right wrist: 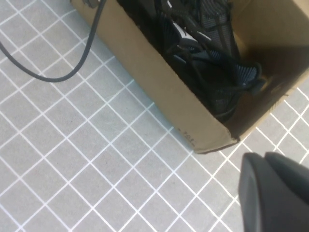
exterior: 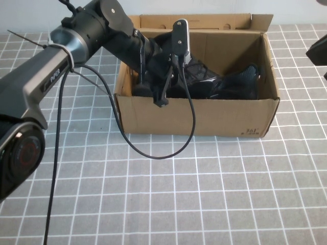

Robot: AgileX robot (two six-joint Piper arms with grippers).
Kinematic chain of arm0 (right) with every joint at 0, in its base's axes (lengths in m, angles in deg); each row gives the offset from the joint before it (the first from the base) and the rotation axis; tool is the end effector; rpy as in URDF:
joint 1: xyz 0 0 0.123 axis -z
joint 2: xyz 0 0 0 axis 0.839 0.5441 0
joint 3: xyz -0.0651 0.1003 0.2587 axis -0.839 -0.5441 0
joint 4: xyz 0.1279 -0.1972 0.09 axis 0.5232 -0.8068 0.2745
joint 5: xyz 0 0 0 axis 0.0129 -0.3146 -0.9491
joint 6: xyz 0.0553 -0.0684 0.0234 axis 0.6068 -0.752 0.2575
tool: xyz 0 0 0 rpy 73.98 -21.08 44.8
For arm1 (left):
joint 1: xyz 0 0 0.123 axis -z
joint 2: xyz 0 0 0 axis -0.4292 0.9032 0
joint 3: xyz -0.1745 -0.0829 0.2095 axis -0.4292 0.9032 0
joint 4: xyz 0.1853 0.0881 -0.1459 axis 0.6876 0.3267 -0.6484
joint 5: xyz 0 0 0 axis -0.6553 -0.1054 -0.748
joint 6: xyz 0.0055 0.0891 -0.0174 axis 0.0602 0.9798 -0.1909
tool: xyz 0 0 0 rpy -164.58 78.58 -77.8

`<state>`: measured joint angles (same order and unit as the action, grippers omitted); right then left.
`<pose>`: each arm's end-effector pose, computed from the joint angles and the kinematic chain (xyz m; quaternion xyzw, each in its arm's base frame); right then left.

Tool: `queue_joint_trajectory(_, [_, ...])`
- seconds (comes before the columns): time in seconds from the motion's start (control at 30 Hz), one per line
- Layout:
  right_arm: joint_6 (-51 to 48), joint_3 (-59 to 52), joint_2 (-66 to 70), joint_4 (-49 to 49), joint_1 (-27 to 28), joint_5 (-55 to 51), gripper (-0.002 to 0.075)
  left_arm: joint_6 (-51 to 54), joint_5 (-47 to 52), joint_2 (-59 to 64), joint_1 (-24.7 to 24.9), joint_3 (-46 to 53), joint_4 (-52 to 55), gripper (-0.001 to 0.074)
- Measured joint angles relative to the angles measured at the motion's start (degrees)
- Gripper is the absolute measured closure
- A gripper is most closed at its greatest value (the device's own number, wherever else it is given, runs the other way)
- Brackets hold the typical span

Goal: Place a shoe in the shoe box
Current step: Place the shoe in the shoe box

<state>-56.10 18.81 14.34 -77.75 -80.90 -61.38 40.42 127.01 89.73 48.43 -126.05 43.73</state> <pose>0.2157 0.1002 0.4450 -0.3723 0.8516 0.0277 0.3680 0.4342 -0.2369 0.2510 0.7259 0.5987 -0.1642 0.2961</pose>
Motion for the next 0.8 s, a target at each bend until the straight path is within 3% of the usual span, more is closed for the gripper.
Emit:
queue_joint_trajectory(0.3, [-0.8,0.0,0.1,0.0,0.0,0.5,0.0742,0.0,-0.3,0.0,0.0,0.0,-0.1,0.0688])
queue_joint_trajectory(0.4, [-0.8,0.0,0.1,0.0,0.0,0.5,0.0742,-0.8,-0.5,0.0,0.0,0.0,-1.1,0.0588])
queue_joint_trajectory(0.57, [-0.8,0.0,0.1,0.0,0.0,0.5,0.0742,-7.5,-1.4,-0.8,0.0,0.0,-1.3,0.0332])
queue_joint_trajectory(0.8, [-0.8,0.0,0.1,0.1,0.0,0.7,0.0742,-22.9,-2.7,-3.5,-0.8,-5.8,-1.5,0.0272])
